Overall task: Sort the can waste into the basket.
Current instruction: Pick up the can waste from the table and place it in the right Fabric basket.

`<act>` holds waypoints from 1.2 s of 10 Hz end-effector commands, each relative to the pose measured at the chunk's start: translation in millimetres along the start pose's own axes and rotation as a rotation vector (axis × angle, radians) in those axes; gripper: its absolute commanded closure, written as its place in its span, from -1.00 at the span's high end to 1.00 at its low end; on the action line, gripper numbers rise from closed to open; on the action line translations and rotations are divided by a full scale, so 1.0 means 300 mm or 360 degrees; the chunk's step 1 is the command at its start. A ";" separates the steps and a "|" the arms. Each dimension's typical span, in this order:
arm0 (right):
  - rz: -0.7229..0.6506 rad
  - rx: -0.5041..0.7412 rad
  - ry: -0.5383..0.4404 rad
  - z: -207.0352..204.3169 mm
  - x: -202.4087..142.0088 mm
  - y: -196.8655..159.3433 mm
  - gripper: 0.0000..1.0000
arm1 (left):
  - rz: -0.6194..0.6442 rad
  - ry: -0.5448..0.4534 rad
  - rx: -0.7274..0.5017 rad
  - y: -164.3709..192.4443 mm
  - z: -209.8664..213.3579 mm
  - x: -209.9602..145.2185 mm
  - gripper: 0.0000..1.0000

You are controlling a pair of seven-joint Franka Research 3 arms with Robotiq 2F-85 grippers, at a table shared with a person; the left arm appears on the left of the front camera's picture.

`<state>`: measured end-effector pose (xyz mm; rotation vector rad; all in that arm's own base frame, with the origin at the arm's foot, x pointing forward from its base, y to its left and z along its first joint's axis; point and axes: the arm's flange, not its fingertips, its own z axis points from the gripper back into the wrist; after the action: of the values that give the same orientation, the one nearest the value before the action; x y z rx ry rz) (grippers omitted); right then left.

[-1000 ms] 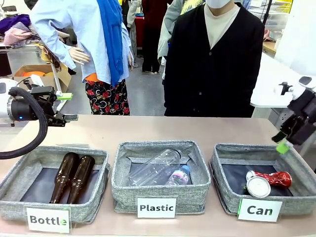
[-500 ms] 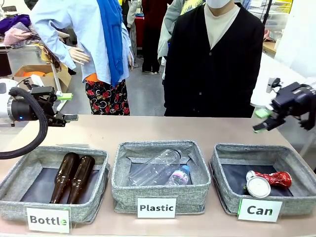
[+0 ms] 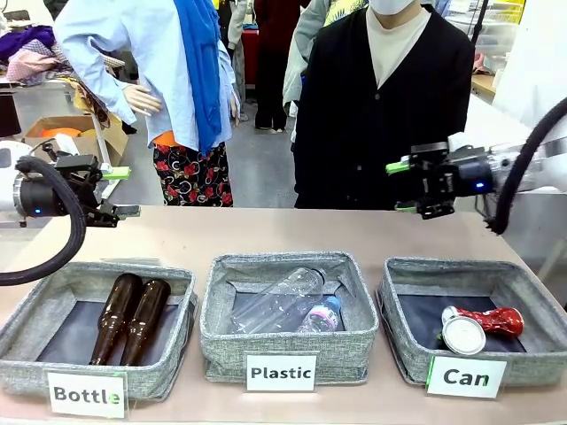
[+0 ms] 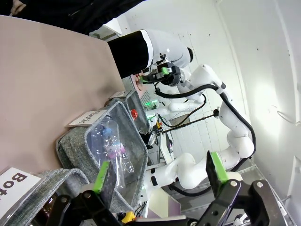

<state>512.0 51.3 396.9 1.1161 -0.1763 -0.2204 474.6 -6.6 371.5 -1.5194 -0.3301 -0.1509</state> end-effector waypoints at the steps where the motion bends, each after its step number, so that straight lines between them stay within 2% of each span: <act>1: -0.0008 0.0110 0.0007 0.081 0.025 -0.015 1.00 | -0.0009 0.0008 0.0007 -0.011 -0.001 0.001 1.00; 12: -0.0008 0.0110 0.0007 0.081 0.025 -0.015 1.00 | -0.0009 0.0008 0.0007 -0.011 -0.001 0.001 1.00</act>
<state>510.8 25.2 401.3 1.1724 -0.1636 -0.2340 474.7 -6.5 371.5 -1.5193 -0.3304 -0.1507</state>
